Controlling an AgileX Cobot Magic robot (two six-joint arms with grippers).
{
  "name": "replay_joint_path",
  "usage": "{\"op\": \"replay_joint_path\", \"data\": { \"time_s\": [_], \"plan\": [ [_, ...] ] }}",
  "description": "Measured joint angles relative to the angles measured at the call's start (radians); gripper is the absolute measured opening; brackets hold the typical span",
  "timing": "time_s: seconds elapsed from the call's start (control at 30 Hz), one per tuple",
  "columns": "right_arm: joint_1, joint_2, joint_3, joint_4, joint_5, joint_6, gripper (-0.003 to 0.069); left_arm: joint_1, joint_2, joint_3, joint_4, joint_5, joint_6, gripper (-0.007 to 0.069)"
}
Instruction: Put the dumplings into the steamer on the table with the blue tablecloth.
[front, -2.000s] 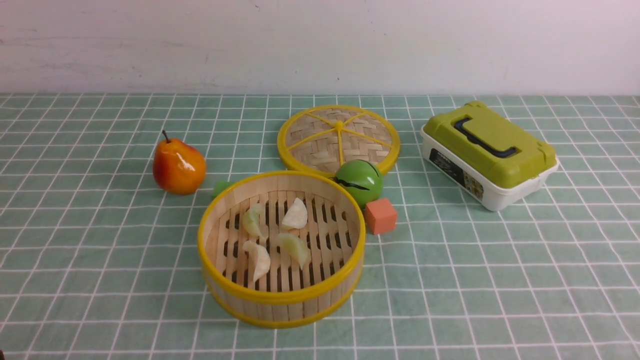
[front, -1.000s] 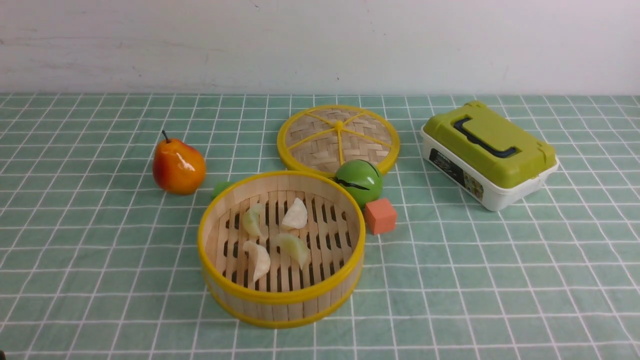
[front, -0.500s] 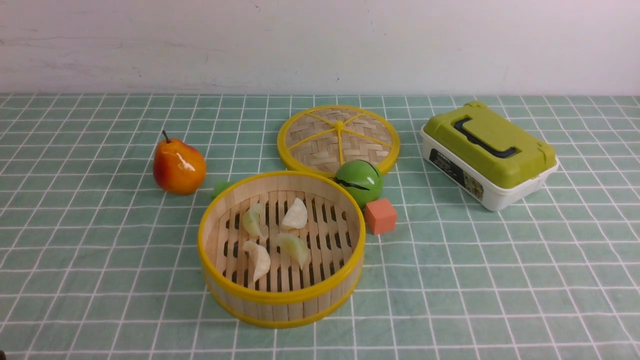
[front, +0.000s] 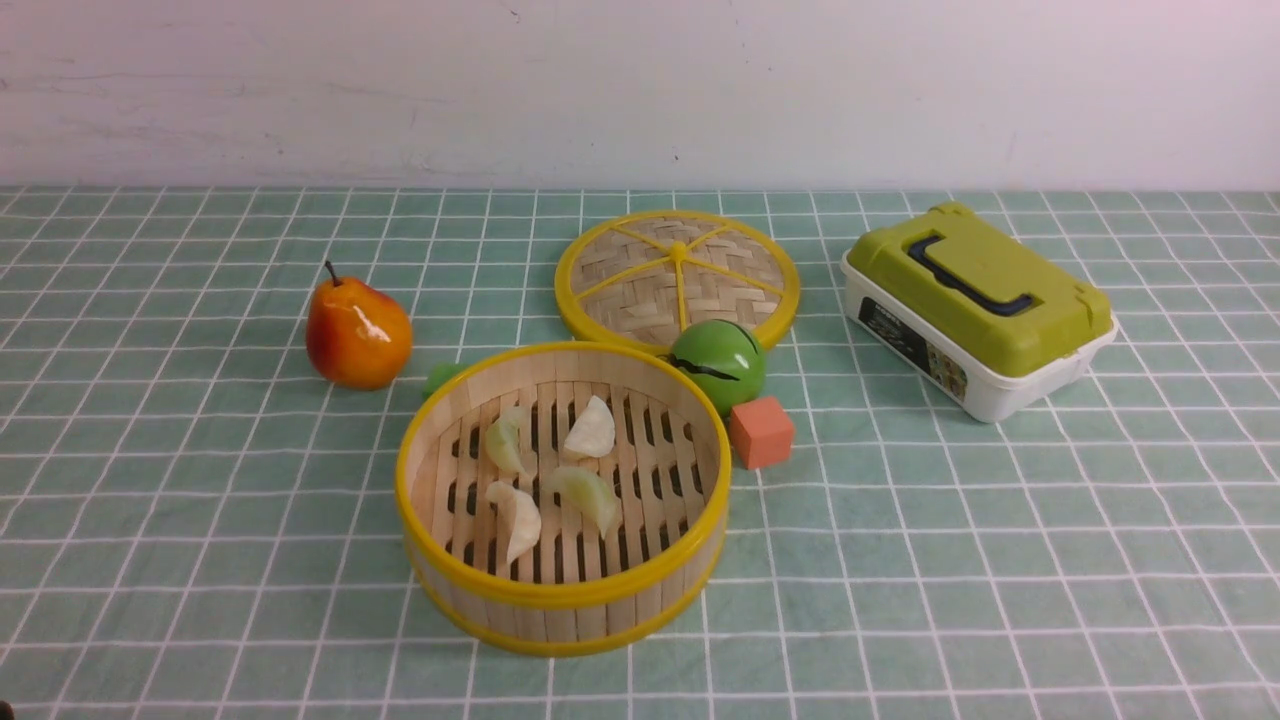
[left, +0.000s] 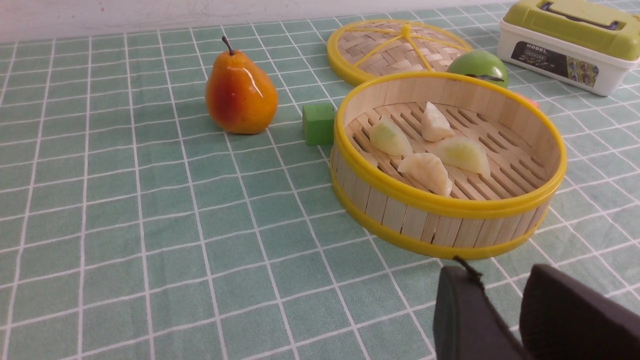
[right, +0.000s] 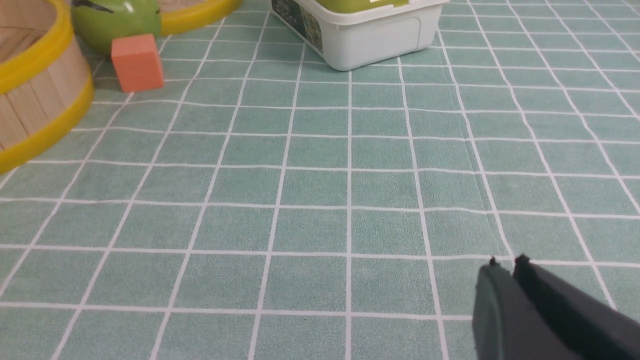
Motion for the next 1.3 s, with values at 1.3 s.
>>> {"op": "replay_joint_path", "data": {
  "time_s": [1.3],
  "plan": [
    [0.0,0.0,0.0,0.003,0.0,0.003,0.0075,0.472,-0.081,0.363,-0.182,-0.6,0.003,0.0185]
  ]
}}
